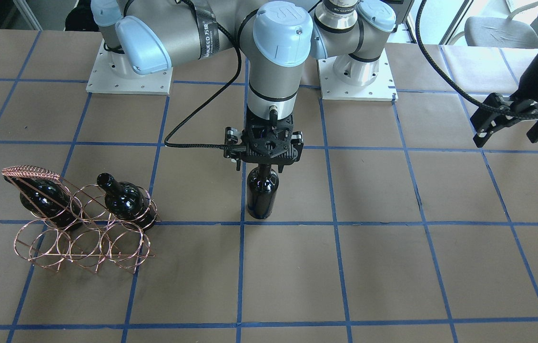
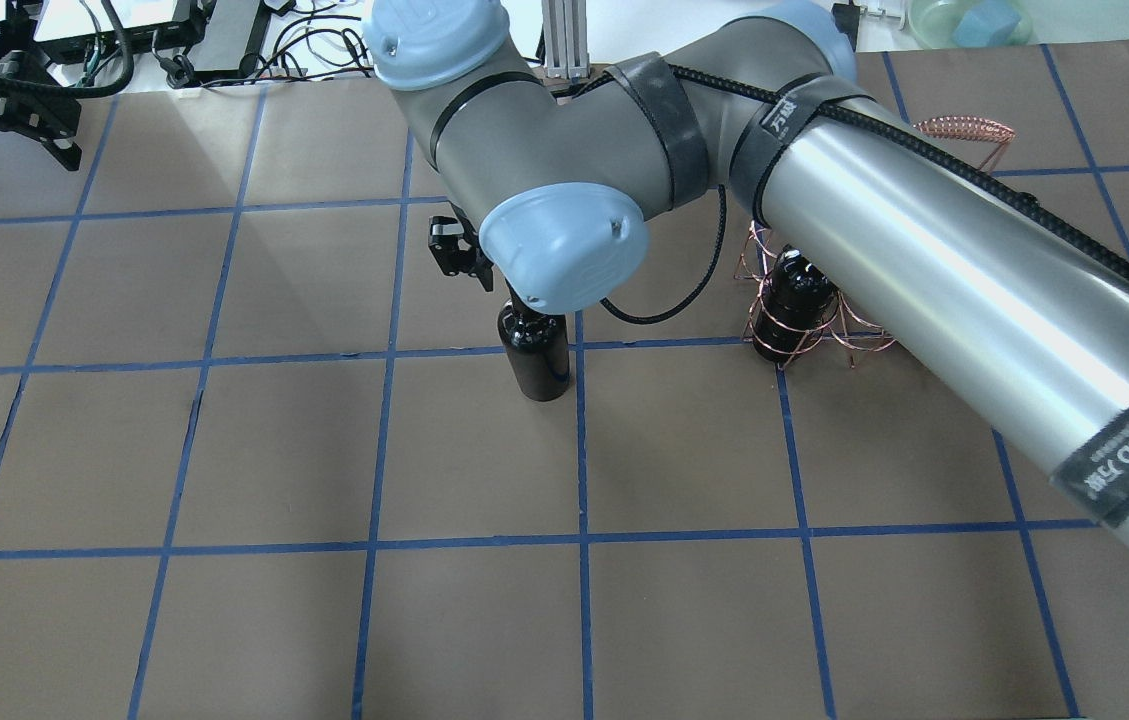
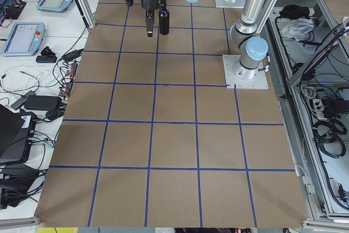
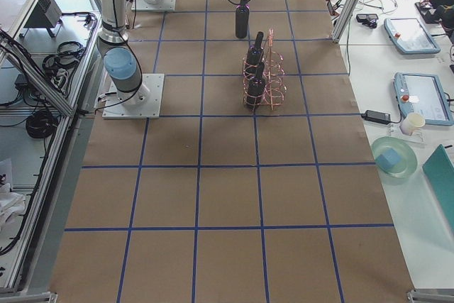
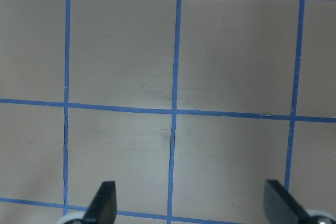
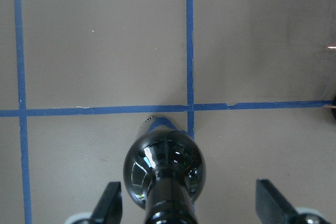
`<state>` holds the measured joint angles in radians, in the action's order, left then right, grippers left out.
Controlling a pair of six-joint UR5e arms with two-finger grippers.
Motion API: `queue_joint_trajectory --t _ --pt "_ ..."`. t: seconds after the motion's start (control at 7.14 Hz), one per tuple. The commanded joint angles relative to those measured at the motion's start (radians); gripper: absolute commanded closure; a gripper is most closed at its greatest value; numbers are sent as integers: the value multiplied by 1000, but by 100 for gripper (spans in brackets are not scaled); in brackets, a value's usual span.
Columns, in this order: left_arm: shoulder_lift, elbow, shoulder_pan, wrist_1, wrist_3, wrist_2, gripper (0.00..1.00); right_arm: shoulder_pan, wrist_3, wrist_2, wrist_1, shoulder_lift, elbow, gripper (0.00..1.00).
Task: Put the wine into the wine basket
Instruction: 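Lift the bottle with the right gripper and carry it toward the basket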
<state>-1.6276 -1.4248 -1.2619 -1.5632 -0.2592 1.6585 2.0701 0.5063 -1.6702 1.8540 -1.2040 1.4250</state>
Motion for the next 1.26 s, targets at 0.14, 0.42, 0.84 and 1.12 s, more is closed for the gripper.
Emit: queue_joint_trajectory --t 0.14,0.42,0.84,1.12 --pt "18 -22 -10 -29 2 1 0 -2 -2 29 17 12 6 15" --pt "20 -22 -10 -47 2 1 0 -4 -2 41 17 9 6 18" --pt "20 -22 -11 -51 2 1 0 -4 -6 44 16 14 8 43" --pt "18 -23 -13 -51 2 0 0 -4 -25 64 13 14 8 54"
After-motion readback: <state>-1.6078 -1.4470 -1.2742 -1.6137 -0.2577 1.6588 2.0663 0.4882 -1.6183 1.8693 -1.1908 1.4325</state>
